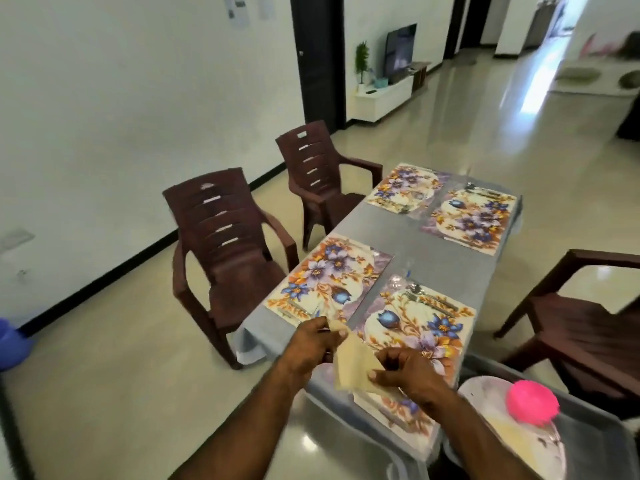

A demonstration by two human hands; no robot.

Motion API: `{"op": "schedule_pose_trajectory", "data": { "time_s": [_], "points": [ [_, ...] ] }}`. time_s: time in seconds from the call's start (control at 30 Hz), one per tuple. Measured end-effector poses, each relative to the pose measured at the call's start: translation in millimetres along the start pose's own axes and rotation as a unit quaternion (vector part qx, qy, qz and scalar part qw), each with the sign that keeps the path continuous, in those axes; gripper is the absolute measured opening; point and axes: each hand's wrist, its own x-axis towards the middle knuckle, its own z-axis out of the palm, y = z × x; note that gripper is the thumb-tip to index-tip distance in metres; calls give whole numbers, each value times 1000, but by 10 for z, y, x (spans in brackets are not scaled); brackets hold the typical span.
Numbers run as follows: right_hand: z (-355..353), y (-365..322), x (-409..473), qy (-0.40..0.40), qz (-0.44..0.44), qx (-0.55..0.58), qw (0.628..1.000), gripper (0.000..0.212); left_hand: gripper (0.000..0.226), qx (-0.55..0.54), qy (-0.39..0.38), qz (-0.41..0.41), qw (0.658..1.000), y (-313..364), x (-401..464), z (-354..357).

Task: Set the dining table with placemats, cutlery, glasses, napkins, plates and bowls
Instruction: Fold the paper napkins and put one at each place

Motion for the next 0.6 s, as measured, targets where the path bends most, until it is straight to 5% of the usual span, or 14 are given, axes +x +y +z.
{"op": "schedule_pose_trajectory", "data": {
  "time_s": [0.2,0.6],
  "points": [
    [-297,-95,-70,99,11,97,990,24,21,5,-78,4,997,214,203,94],
    [-912,722,92,232,113,85,962,3,10,243,-17,-93,965,-357,666,698]
  ]
}}
